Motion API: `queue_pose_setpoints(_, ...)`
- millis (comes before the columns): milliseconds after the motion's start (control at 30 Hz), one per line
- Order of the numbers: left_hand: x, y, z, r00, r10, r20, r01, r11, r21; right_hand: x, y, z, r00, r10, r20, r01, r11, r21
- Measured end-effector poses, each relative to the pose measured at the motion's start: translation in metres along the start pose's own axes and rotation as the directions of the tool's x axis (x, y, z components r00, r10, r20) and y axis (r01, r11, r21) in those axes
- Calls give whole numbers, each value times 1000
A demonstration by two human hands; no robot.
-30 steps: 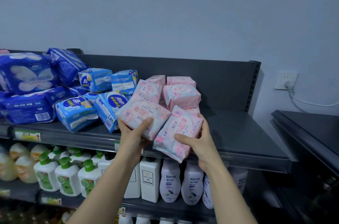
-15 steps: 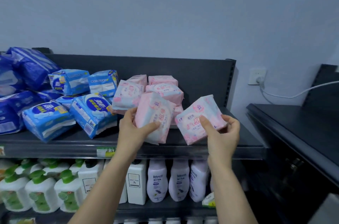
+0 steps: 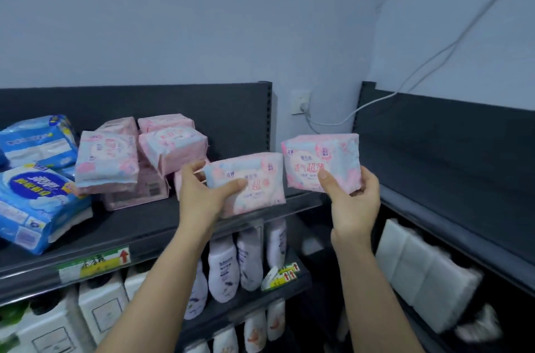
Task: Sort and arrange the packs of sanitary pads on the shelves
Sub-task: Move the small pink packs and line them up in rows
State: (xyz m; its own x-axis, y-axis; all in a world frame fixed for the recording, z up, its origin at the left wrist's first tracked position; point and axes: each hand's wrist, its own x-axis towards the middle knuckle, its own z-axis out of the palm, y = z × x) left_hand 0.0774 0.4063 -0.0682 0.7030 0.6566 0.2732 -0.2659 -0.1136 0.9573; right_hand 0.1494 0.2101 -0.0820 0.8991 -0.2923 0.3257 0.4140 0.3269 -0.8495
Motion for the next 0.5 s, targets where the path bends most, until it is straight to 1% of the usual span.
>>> queue_pose_setpoints(100,-11,-2,25,992,-41,116,49,996,-72,1,-20,-31,997,-42,-67,40,999,-27)
queue_pose_setpoints(200,-24,-1,53,974,-54,220,78,992,-102,0,-44,-67,988,-89,-128,78,993,-90)
queue_pose_setpoints(400,-66,10,116,909,-63,412,141,977,-162,-10,-95,-142,950,-166,-264,112,972,-207)
queue_pose_setpoints(500,-92,21,145,874,-40,484,140,975,-172,-16,-117,-185,920,-217,-326,124,951,-283)
